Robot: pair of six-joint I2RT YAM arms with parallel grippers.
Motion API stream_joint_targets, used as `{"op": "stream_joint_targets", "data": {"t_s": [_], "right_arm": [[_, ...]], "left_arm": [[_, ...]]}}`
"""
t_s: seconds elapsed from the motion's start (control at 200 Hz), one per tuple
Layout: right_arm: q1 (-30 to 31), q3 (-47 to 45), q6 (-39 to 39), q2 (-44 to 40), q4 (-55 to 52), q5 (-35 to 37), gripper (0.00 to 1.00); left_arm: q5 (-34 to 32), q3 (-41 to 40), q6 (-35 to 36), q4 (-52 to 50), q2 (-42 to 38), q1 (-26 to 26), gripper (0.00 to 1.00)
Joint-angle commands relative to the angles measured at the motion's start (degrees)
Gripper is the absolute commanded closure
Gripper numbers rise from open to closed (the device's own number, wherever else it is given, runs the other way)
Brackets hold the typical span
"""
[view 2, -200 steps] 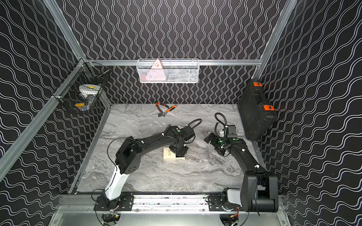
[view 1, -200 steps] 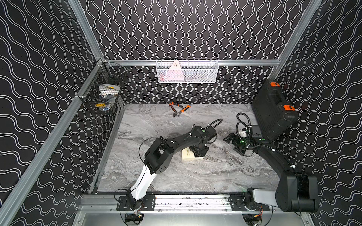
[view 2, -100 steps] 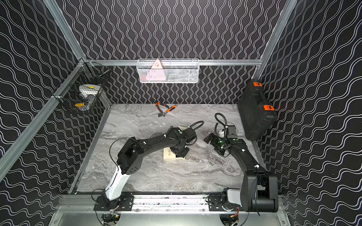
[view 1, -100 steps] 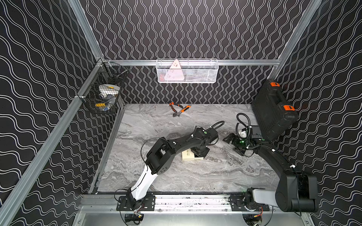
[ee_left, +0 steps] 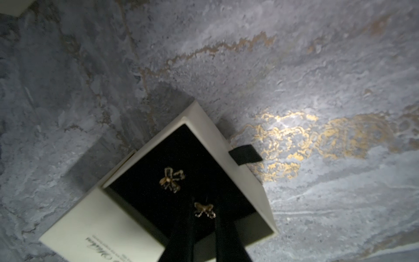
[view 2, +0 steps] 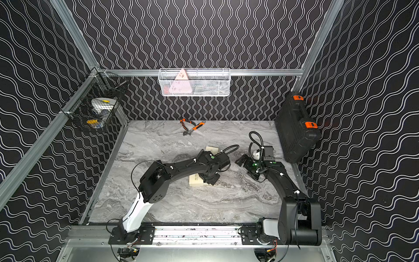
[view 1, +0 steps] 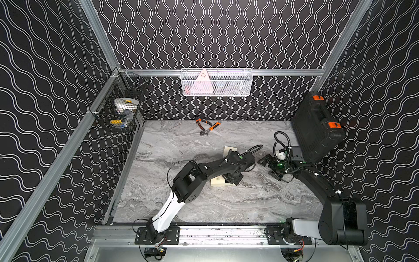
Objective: Place the earrings into the drawer-style jewelry box
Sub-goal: Insert the earring into the inner lining.
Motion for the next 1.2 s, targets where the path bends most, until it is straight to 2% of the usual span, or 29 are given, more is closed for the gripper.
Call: {"op": "stream_joint_targets", "data": {"t_s": [0.0,0.595,0.761,1.001,1.196], "right_arm": [[-0.09,-0.02,0.70,-0.01,1.18,-0.85,0.00],[-1.26,-0.45,1.06,-0.30,2.20,-3.38,0.00],[-1.66,-0.72,1.23,-0.51,2.80,-4.28,0.00],[-2.17,-0.89,1.58,-0.46,3.60,-5.38,0.00],[-2.59,-1.24,1.98,-0.12,4.65,-6.61,0.00]], "left_arm": [[-0.31,-0.66,0.33,0.53,0.84,-0.24,1.00],[-0.55,-2.44,1.29,1.36,-0.92,-0.44,1.00],[-0.25,-2.00,1.36,0.82,-1.54,-0.46,0.84],[0.62,-1.47,1.20,0.29,-2.53,-0.46,0.76],[1.50,-1.23,1.20,0.03,-3.84,-0.45,0.65]]}}
